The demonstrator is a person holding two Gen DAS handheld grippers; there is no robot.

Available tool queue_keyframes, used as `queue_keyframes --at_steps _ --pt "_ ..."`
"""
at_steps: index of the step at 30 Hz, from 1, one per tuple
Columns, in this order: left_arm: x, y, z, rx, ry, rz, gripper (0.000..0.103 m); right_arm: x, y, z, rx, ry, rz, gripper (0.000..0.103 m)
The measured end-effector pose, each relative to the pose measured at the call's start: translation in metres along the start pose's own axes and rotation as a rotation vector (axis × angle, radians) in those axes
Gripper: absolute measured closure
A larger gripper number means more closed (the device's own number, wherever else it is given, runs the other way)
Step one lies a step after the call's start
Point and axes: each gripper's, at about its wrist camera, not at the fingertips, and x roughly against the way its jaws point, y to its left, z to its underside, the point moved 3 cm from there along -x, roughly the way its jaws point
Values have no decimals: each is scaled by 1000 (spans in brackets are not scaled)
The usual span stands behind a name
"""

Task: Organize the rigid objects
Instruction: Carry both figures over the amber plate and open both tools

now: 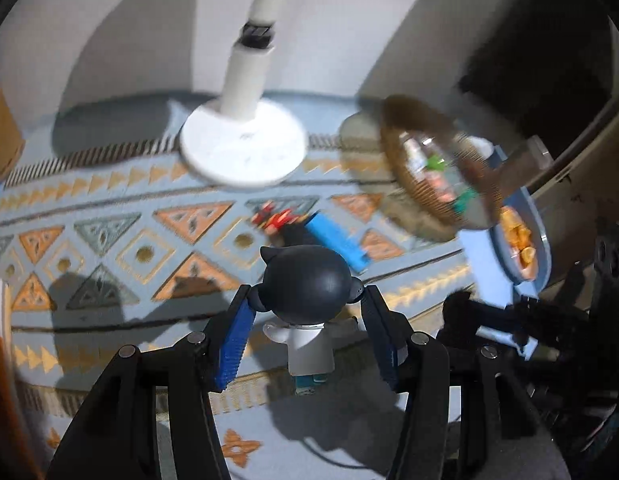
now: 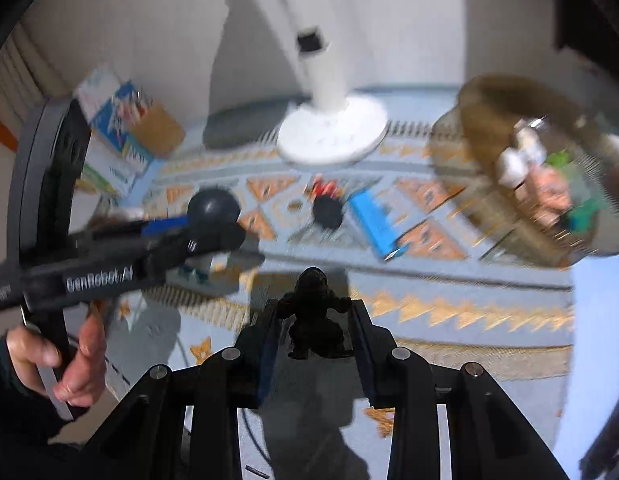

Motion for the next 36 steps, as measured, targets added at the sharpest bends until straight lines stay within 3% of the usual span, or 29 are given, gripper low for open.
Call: queue_keyframes --at_steps 12,20,27,36 --pt "33 -101 -60 -114 -158 113 52 124 -101 -43 -165 -263 39 69" --pt "8 -165 -105 -153 -179 189 52 159 -156 -71 -203 -347 98 69" --pt "-21 -207 -131 -188 -176 199 52 151 -190 -89 -201 -306 228 69" --pt "-83 -212 -140 -169 -77 171 52 99 -245 -91 -310 -159 244 69"
